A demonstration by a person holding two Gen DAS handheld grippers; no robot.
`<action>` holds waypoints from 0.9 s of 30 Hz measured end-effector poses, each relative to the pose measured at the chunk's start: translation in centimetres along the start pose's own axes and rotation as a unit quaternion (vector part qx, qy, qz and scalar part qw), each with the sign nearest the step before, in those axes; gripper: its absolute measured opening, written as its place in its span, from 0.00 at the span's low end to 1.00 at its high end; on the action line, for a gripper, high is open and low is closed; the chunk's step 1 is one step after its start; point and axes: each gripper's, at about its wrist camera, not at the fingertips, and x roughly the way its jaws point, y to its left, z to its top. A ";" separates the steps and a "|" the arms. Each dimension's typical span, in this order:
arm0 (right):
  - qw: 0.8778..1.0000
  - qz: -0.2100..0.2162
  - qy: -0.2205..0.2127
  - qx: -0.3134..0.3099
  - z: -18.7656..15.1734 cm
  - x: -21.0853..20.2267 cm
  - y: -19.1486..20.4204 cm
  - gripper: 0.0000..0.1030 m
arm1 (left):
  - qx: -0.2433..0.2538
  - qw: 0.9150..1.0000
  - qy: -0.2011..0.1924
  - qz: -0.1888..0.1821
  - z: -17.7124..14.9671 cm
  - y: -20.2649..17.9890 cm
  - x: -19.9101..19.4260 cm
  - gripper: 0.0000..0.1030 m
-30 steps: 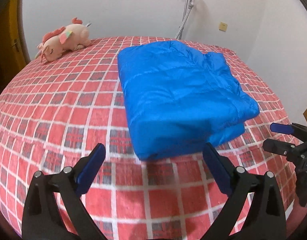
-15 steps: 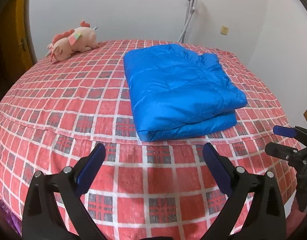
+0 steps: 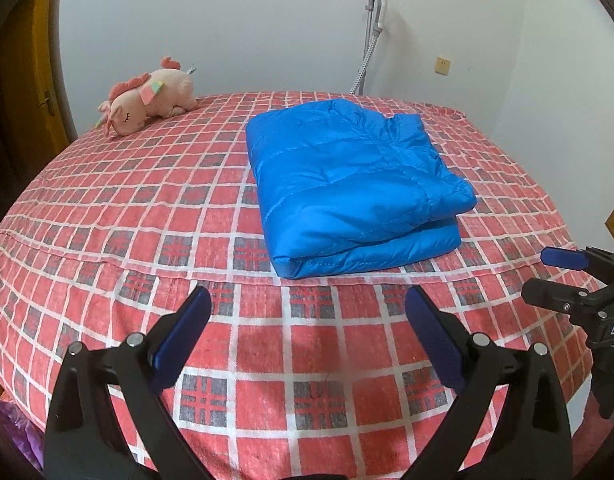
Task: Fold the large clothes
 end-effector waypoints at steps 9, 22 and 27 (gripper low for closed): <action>1.000 0.000 0.000 -0.001 0.1 0.0 -0.1 0.95 | 0.000 1.000 0.001 0.001 0.0 -0.1 0.0 0.94; 1.000 0.000 0.000 -0.001 0.1 0.1 0.0 0.95 | -0.001 1.000 0.002 0.001 0.0 -0.1 0.1 0.94; 1.000 -0.001 0.000 -0.001 0.1 0.2 -0.1 0.95 | -0.001 1.000 0.003 0.000 0.0 0.0 0.2 0.94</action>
